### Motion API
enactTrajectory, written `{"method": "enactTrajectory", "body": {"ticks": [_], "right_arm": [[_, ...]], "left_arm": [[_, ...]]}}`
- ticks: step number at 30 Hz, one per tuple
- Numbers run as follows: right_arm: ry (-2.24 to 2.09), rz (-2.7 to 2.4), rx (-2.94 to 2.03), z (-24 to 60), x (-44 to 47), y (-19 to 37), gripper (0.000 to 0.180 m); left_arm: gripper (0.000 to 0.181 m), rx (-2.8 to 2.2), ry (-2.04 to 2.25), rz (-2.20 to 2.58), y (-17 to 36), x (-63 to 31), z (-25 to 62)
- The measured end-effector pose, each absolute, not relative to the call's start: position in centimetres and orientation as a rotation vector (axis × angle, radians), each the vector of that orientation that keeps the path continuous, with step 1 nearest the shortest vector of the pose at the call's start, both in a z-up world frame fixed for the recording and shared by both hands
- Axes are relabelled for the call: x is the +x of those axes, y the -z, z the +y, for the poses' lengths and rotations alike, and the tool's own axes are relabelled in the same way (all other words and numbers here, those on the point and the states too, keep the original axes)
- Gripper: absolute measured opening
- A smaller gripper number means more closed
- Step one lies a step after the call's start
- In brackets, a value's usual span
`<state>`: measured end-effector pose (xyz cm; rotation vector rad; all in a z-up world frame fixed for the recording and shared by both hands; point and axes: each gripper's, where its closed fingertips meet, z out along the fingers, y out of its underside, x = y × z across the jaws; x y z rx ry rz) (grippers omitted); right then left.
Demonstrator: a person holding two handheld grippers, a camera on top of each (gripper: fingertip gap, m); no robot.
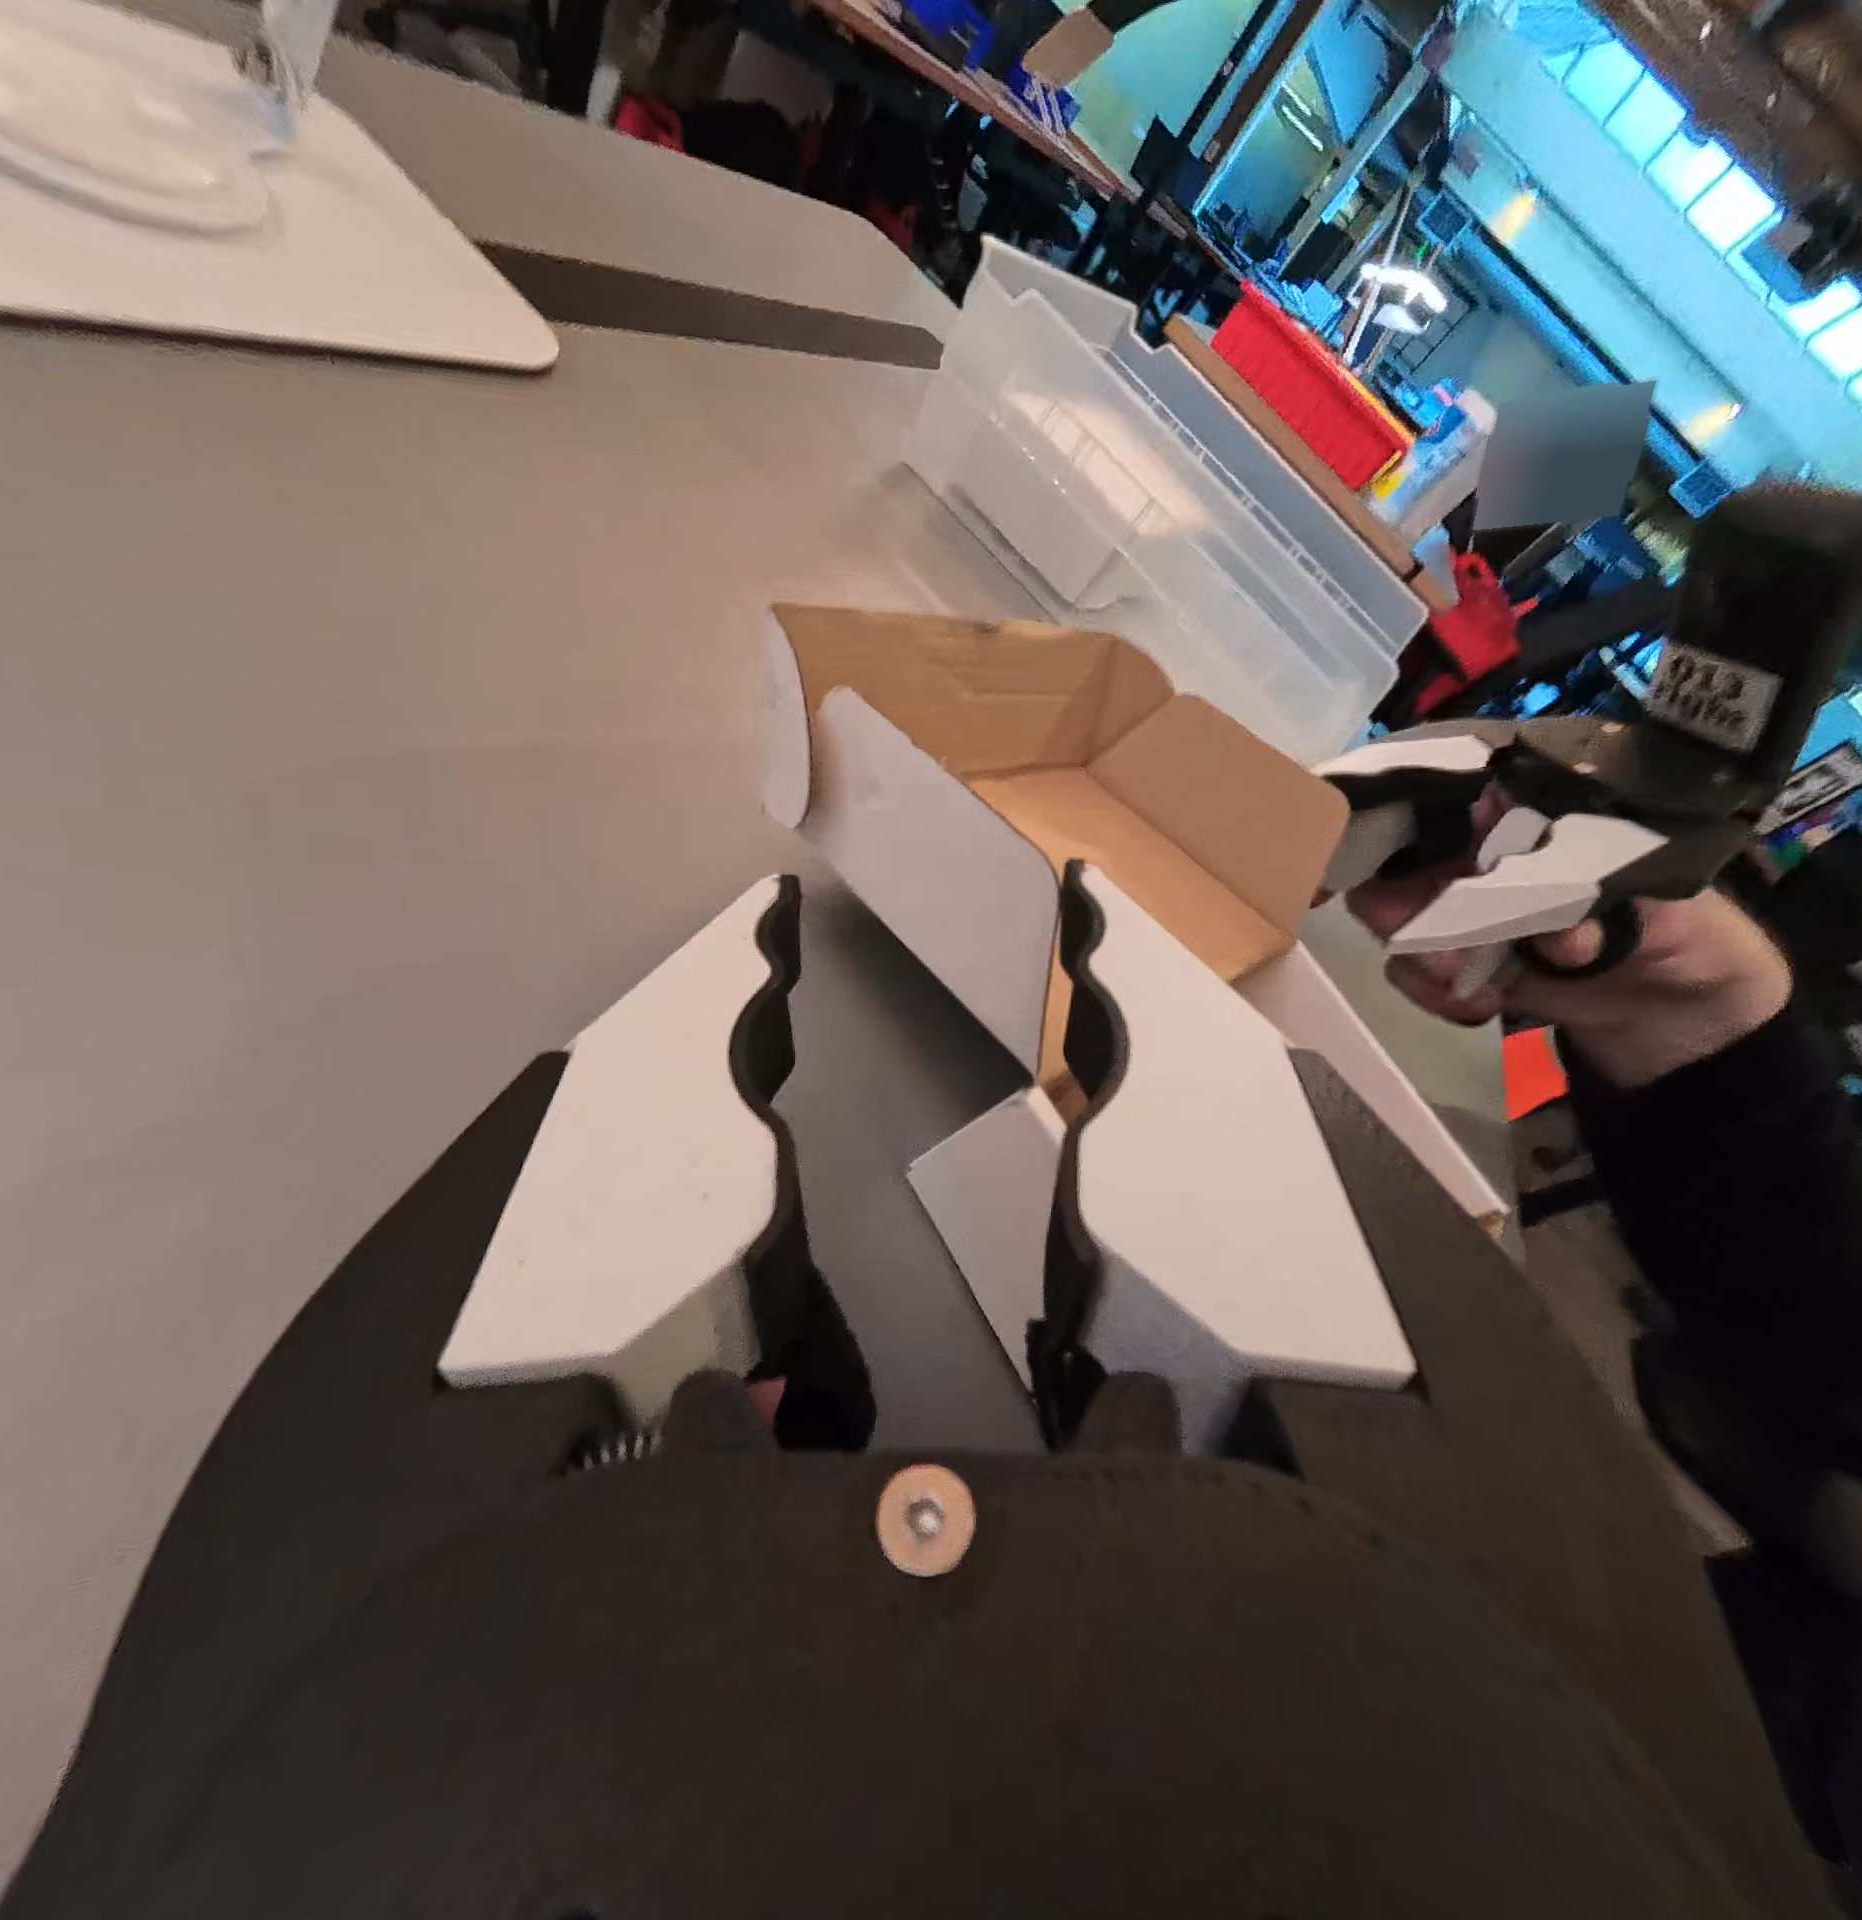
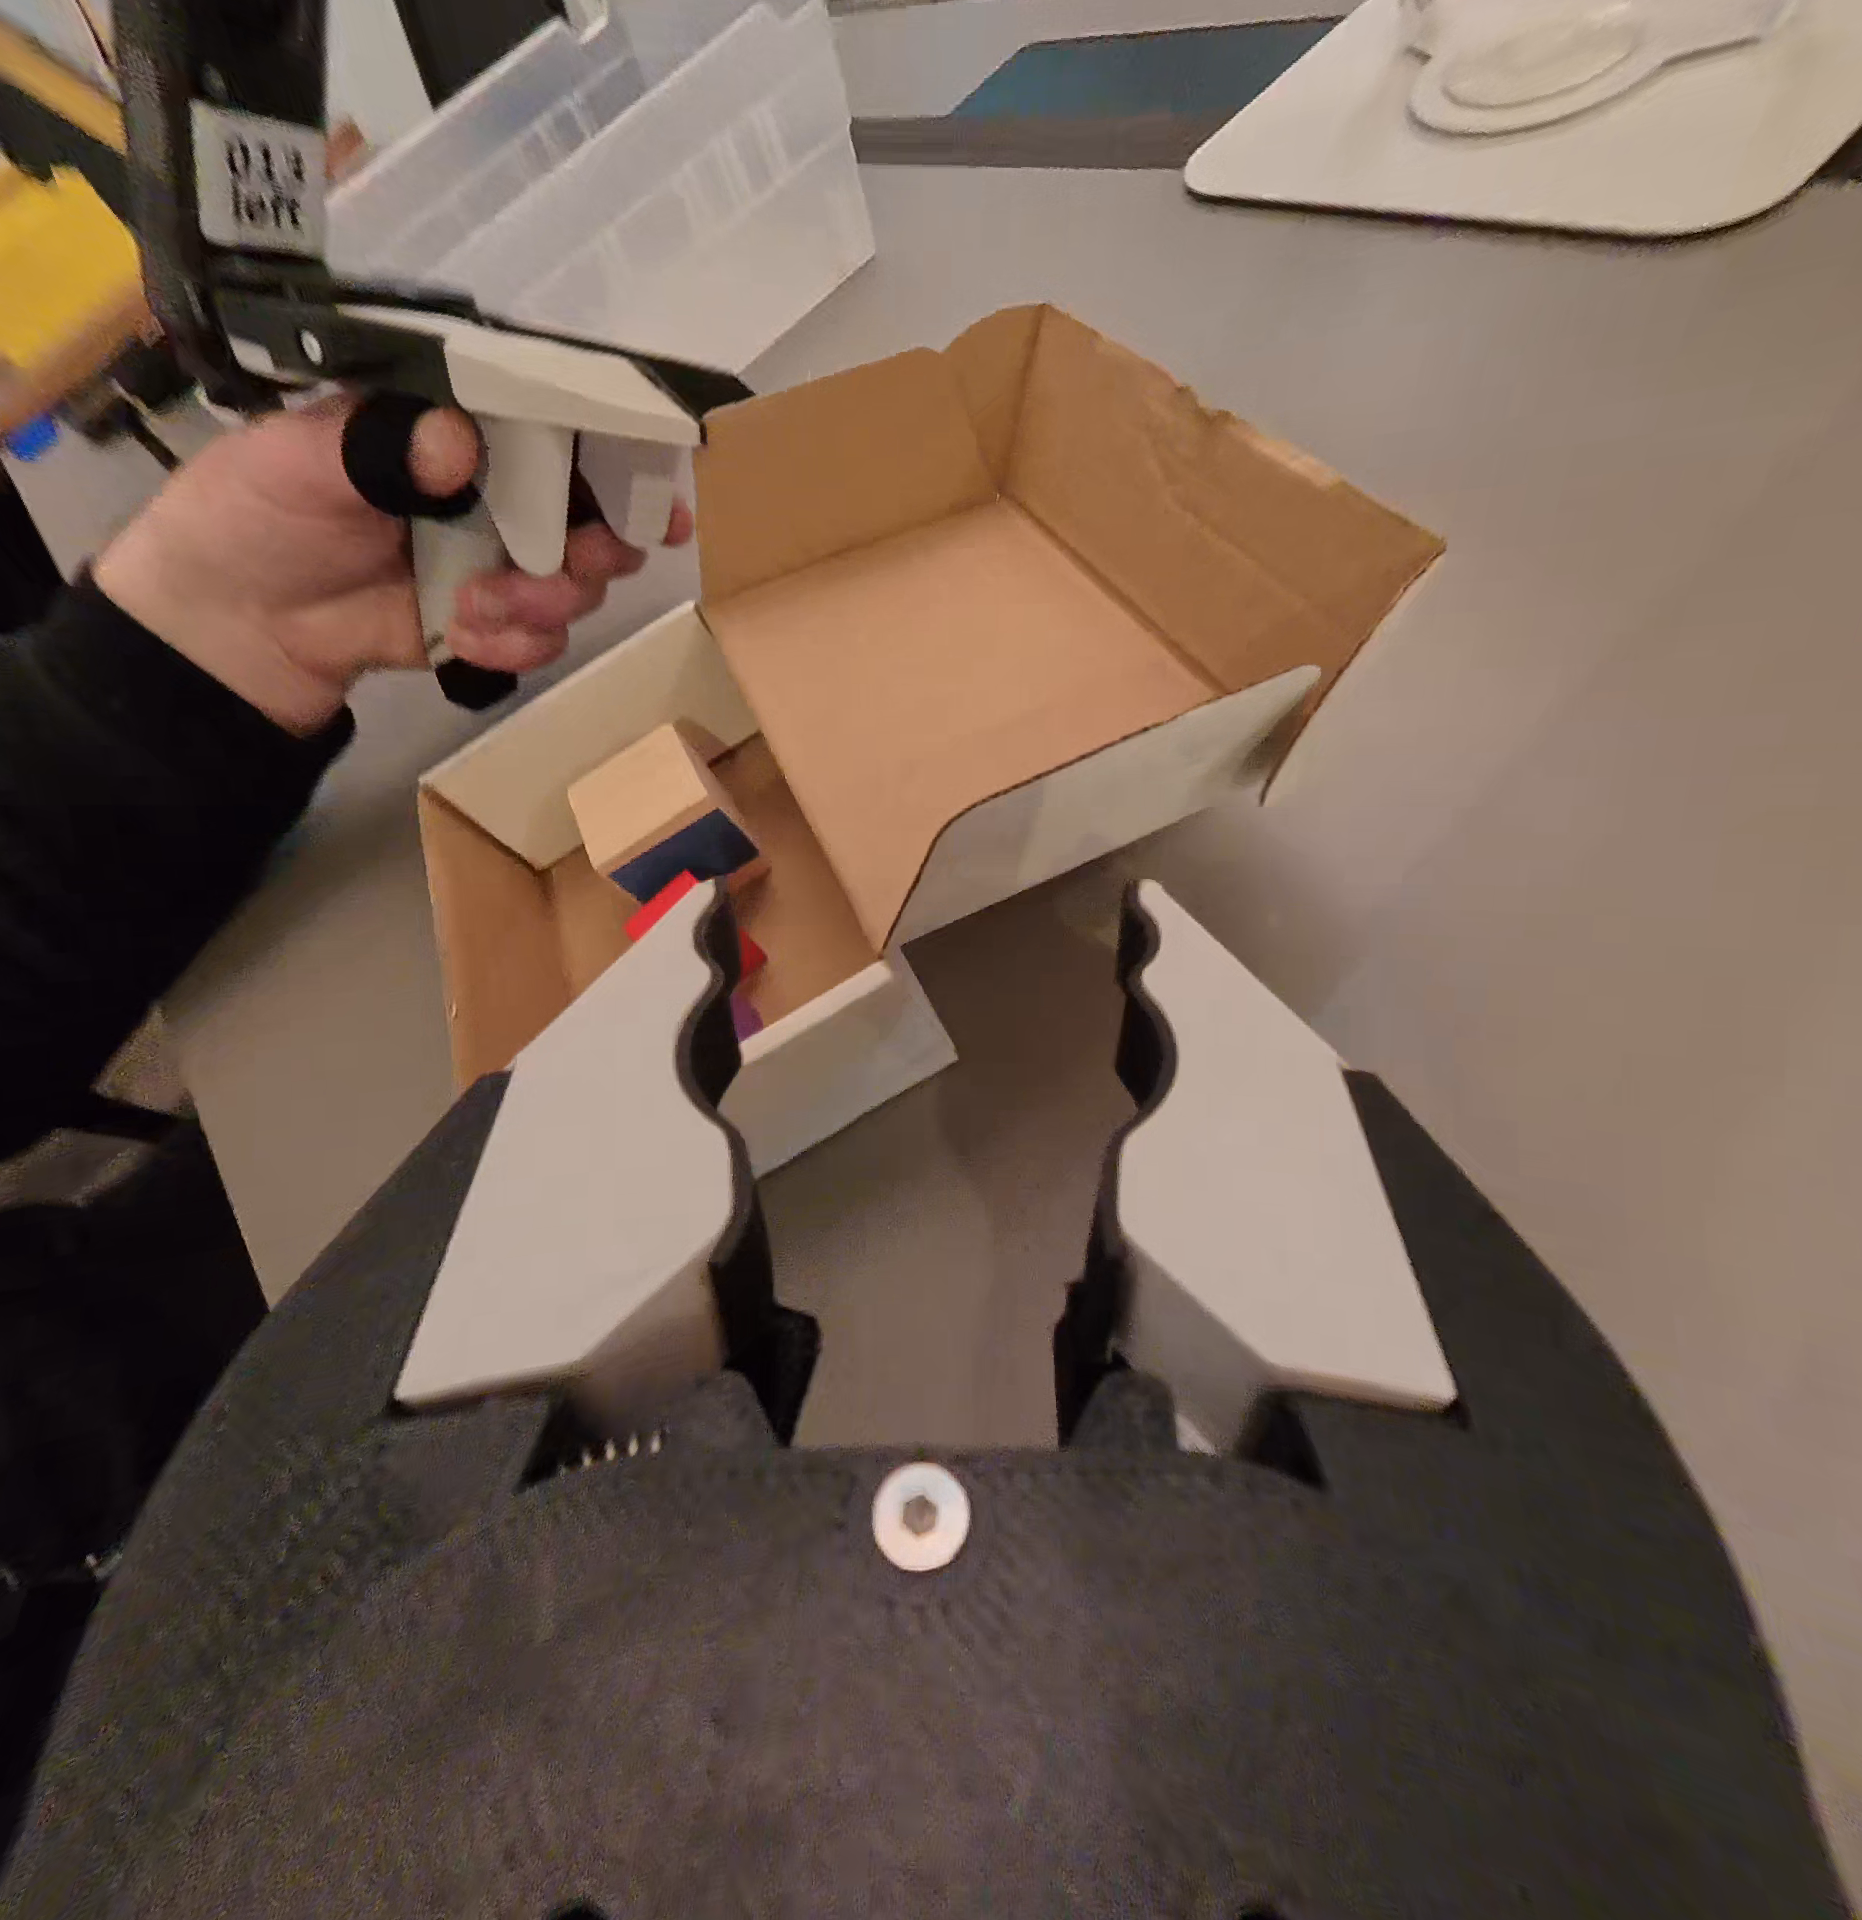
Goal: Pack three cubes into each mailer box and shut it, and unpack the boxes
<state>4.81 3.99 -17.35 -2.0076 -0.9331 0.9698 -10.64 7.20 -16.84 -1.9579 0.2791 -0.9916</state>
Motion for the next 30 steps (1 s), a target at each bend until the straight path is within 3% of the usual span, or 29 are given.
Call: {"method": "enactTrajectory", "body": {"ticks": [2, 4, 11, 14, 30], "right_arm": [[-1.075, -0.858, -2.028, 4.5, 4.2, 17.5, 0.071], [-1.161, -0.835, -2.029, 4.5, 3.4, 17.5, 0.058], [-1.049, -0.913, -1.901, 5.0, 2.3, 16.6, 0.051], [-0.898, -1.007, -1.795, 4.8, 2.6, 16.1, 0.037], [-0.337, -1.323, -1.374, 0.8, 3.8, 16.0, 0.028]], "left_arm": [[0.047, -1.973, 1.073, 0.260, 17.3, -10.0, 7.2], [0.047, -1.988, 1.102, 0.281, 17.8, -9.2, 7.2], [0.043, -1.862, 1.057, 0.368, 15.5, -8.3, 6.6], [0.038, -1.803, 0.943, 0.444, 14.6, -8.4, 6.1], [0.041, -1.478, 0.324, 0.912, 14.4, -7.3, -1.0]]}}
